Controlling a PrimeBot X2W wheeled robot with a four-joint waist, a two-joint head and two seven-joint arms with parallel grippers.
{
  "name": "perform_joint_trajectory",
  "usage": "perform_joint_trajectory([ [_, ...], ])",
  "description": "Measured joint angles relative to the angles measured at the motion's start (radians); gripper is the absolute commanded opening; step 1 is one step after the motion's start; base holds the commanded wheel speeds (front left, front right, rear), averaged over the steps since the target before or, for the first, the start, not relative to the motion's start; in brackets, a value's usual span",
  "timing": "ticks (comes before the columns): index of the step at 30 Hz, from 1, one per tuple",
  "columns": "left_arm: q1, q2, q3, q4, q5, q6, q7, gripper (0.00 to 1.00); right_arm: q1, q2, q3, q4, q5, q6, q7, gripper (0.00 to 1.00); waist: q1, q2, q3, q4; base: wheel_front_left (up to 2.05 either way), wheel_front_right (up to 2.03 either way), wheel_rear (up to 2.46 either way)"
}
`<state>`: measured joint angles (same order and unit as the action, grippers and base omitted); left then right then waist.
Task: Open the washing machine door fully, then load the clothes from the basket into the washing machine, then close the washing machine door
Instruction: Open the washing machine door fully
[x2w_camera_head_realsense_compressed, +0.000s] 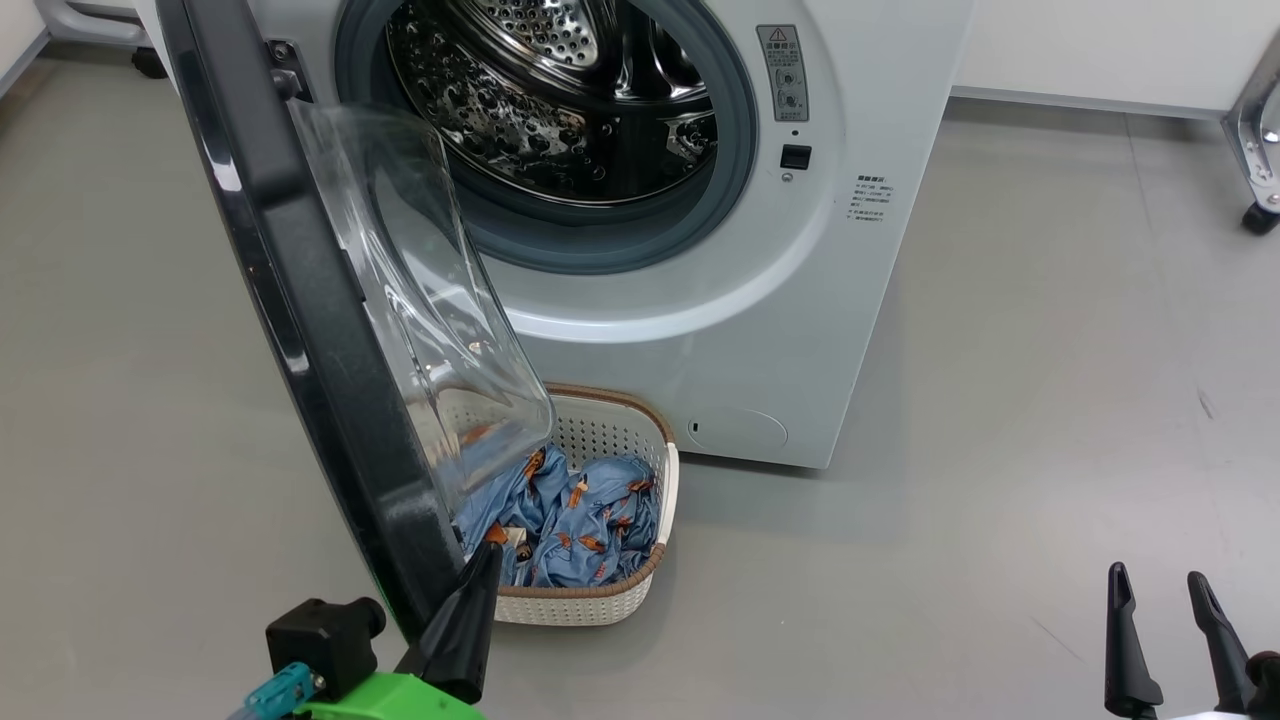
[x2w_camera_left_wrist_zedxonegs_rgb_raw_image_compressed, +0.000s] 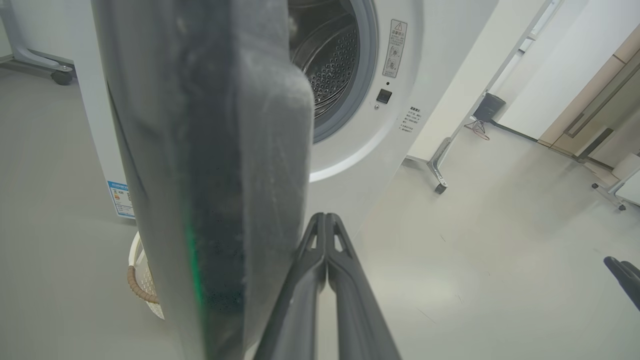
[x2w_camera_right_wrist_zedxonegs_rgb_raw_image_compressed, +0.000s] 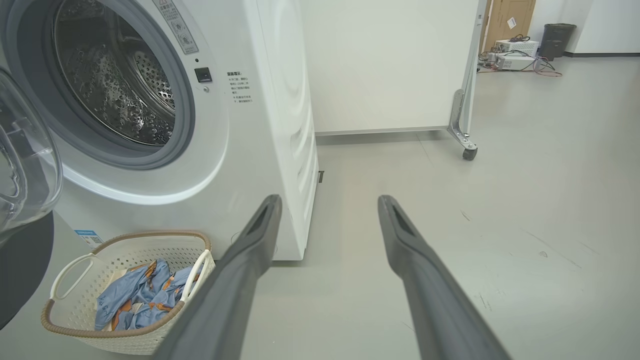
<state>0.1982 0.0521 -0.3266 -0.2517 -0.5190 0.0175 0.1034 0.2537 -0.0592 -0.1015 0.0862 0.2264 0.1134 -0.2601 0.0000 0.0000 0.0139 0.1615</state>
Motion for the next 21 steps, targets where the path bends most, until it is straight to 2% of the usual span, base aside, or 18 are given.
perform_joint_trajectory([
  [6, -0.036, -0.002, 0.008, 0.013, 0.008, 0.045, -0.02, 0.0, 0.001, 0.005, -0.027, 0.0, 0.0, 0.0, 0.0, 1.0, 0.0, 0.0, 0.004, 0.012, 0.0, 0.0, 0.0],
  [21, -0.069, -0.004, 0.039, 0.014, 0.03, 0.074, -0.058, 0.0, 0.002, 0.017, -0.048, -0.001, 0.0, 0.008, 0.0, 1.0, 0.0, 0.0, 0.014, 0.121, 0.0, 0.0, 0.0],
])
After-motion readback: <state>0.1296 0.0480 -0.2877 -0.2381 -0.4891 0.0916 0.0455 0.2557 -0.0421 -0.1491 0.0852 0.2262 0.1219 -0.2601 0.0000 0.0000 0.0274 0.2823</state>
